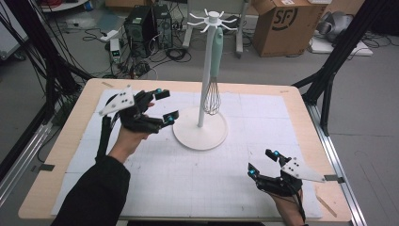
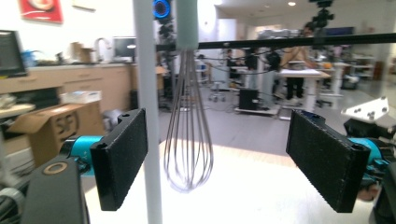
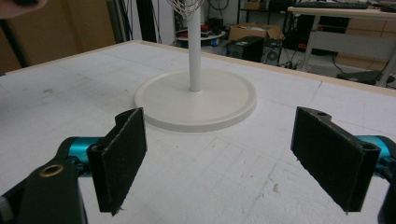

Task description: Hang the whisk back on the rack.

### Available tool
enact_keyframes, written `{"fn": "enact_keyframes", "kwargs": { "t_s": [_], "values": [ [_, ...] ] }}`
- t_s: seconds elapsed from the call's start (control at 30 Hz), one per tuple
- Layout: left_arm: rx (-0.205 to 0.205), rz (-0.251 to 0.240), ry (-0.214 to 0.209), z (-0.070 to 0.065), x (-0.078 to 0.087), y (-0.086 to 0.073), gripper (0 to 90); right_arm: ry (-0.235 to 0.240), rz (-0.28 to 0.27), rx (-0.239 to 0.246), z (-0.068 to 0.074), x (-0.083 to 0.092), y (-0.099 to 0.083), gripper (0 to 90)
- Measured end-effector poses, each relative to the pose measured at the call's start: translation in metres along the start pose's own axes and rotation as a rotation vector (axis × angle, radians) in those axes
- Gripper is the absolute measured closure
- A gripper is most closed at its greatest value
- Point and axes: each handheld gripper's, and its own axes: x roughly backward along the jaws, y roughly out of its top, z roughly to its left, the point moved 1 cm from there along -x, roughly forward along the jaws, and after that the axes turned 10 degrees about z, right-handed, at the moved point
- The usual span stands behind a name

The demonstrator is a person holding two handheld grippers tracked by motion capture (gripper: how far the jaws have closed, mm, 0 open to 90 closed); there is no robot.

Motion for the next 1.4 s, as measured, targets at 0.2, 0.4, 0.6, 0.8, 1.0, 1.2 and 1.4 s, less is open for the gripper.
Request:
{"fn": "enact_keyframes", "kwargs": {
  "t_s": [0.2,0.4,0.6,0.8,1.0,1.2,1.4],
  "values": [
    [0.013,0.02,0.082,-0.012,0.034,-0.038,20.8,0.003,-0.003,-0.003,0.002,-0.003,0.002,17.3],
    [-0.012,0.037,0.127,-0.027,0.061,-0.061,19.8,0.008,-0.008,-0.002,0.005,-0.007,0.005,17.3],
    [-0.003,0.049,0.162,-0.035,0.079,-0.08,19.6,0.01,-0.011,-0.005,0.007,-0.009,0.007,17.3],
    [0.011,0.047,0.196,-0.042,0.089,-0.098,19.6,0.001,-0.018,-0.012,0.007,-0.007,0.007,17.3],
    [0.038,0.028,0.244,-0.049,0.102,-0.111,19.2,-0.01,-0.013,-0.015,0.008,-0.005,0.001,17.3],
    [0.032,0.002,0.288,-0.053,0.113,-0.11,18.7,-0.026,-0.01,-0.002,0.011,-0.001,-0.003,16.6],
    [0.049,0.006,0.304,-0.051,0.113,-0.114,18.2,-0.041,-0.035,-0.004,0.008,0.004,-0.004,16.5]
  ]
}}
